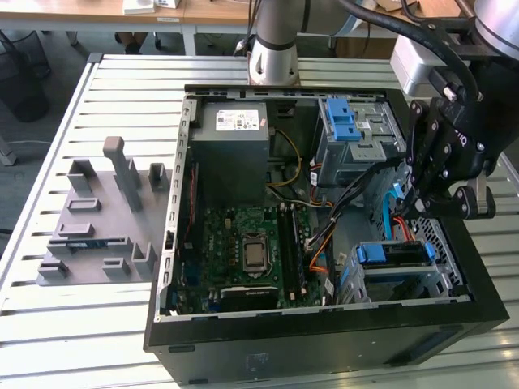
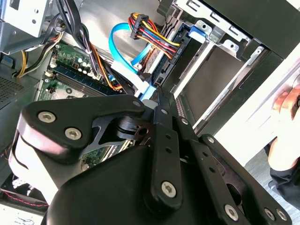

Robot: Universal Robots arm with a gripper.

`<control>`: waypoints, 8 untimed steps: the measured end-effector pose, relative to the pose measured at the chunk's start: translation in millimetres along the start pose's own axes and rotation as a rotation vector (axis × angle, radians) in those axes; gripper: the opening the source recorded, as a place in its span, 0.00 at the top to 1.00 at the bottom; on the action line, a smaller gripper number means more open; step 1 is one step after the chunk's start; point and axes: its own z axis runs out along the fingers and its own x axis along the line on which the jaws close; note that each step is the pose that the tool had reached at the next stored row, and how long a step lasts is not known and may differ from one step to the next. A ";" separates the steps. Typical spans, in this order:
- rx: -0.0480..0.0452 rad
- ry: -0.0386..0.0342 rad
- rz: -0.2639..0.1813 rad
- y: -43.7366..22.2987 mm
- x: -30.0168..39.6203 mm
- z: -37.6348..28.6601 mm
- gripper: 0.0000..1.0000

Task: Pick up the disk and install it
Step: 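Insert the second disk wire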

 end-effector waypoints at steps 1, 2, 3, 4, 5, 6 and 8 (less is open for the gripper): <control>0.0000 -0.0001 0.000 0.0 -0.1 0.1 0.89; 0.0000 -0.0002 0.000 0.0 -0.3 0.1 0.89; 0.0000 -0.0003 0.000 0.0 -0.5 0.1 0.89; 0.0000 -0.0002 0.000 0.1 -0.9 0.0 0.89; 0.0000 -0.0003 0.000 0.1 -1.3 0.1 0.89; 0.0000 -0.0002 0.000 0.1 -1.7 0.0 0.89; 0.0000 -0.0002 0.000 0.1 -2.4 -0.1 0.89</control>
